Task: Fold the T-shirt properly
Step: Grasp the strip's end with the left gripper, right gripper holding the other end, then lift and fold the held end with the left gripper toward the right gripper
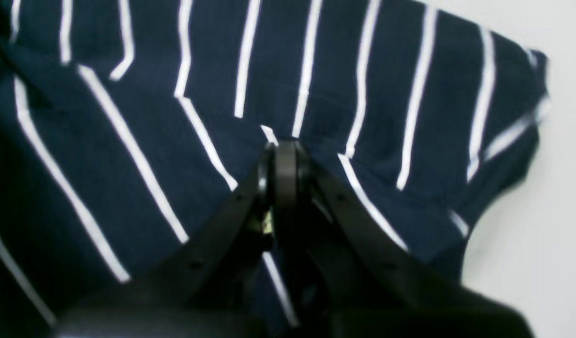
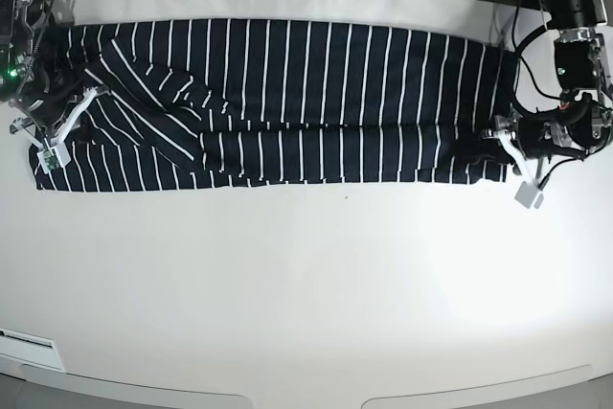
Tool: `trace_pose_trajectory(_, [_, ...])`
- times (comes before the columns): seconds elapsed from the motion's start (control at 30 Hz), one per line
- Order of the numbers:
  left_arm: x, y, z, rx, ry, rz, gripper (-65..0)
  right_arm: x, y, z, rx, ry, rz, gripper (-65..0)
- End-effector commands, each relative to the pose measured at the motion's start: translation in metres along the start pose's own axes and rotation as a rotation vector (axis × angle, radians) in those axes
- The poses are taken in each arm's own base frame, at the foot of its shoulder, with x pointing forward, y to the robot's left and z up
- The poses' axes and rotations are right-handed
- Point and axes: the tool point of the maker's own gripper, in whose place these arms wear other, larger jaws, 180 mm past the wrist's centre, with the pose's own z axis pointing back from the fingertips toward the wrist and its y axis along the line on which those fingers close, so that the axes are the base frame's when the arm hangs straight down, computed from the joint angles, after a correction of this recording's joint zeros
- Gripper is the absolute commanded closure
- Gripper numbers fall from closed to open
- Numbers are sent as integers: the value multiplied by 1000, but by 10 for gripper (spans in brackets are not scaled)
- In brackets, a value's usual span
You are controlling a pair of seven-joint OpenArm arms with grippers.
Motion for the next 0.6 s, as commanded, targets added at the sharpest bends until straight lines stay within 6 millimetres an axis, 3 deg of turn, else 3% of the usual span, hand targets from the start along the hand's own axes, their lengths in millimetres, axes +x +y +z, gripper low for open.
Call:
trace_pose_trajectory(0.0, [16, -8, 9, -32, -42, -36, 0, -9, -12, 1, -40, 50, 16, 0])
trace_pose_trajectory(0.13, [32, -45, 14, -232, -135, -69, 0, -17, -7, -2, -25, 78, -6, 0])
trace_pose_trajectory(0.57, [40, -102, -18, -391, -219, -89, 0, -23, 28, -14, 47, 75, -61, 0])
